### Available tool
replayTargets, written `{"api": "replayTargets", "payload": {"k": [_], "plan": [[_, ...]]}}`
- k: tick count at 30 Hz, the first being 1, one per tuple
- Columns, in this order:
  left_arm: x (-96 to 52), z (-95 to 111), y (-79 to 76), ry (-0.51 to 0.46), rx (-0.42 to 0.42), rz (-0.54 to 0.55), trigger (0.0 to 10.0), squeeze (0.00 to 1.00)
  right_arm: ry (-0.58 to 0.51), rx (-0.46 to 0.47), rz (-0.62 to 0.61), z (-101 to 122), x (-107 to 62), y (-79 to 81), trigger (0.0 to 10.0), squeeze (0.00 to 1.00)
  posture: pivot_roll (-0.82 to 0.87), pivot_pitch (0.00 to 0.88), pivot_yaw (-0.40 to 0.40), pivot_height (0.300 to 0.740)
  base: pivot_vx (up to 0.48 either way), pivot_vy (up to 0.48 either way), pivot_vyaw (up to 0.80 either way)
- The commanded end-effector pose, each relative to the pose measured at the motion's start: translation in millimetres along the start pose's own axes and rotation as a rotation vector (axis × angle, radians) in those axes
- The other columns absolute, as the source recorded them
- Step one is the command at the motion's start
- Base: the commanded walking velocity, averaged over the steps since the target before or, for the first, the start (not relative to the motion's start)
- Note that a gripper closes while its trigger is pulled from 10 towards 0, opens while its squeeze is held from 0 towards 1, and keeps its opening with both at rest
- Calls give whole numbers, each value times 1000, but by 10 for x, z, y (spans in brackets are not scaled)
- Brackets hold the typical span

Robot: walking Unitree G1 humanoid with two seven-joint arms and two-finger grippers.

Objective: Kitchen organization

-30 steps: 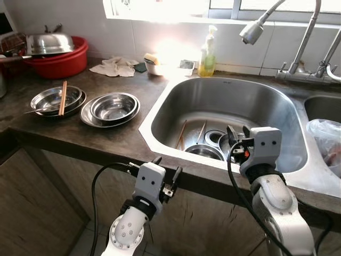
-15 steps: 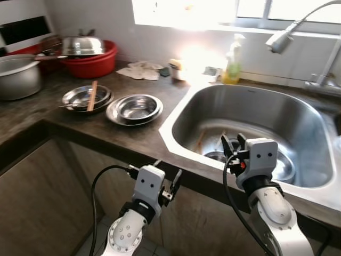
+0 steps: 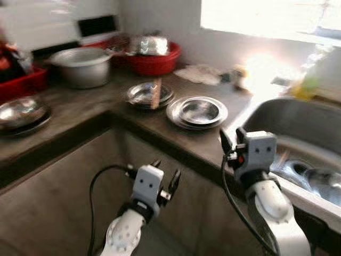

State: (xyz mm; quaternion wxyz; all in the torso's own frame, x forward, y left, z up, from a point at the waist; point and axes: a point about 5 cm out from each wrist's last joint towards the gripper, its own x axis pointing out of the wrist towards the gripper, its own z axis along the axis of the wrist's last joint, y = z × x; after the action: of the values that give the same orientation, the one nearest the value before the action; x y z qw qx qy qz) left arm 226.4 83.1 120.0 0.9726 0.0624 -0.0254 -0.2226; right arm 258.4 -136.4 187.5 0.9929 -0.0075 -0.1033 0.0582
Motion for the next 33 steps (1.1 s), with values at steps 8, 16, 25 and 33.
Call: {"api": "replayTargets", "payload": {"k": [8, 16, 25, 33], "plan": [[0, -8, -18, 15, 16, 2, 10000, 0, -1, 0, 30, 20, 73, -12, 10000, 0, 105, 0, -7, 740, 0, 0, 0], [-6, -20, -17, 26, 27, 8, 10000, 0, -5, -20, 74, 30, 143, 39, 10000, 0, 108, 7, -12, 740, 292, 0, 353], [-6, -16, -3, 27, 30, 22, 10000, 0, -24, -10, 79, 83, 244, 8, 10000, 0, 109, 8, -9, 740, 332, 0, 167], [-5, -18, 3, 30, 11, 29, 10000, 0, -34, -30, 87, 129, 322, -50, 10000, 0, 111, 11, -13, 740, 69, 0, 0]]}}
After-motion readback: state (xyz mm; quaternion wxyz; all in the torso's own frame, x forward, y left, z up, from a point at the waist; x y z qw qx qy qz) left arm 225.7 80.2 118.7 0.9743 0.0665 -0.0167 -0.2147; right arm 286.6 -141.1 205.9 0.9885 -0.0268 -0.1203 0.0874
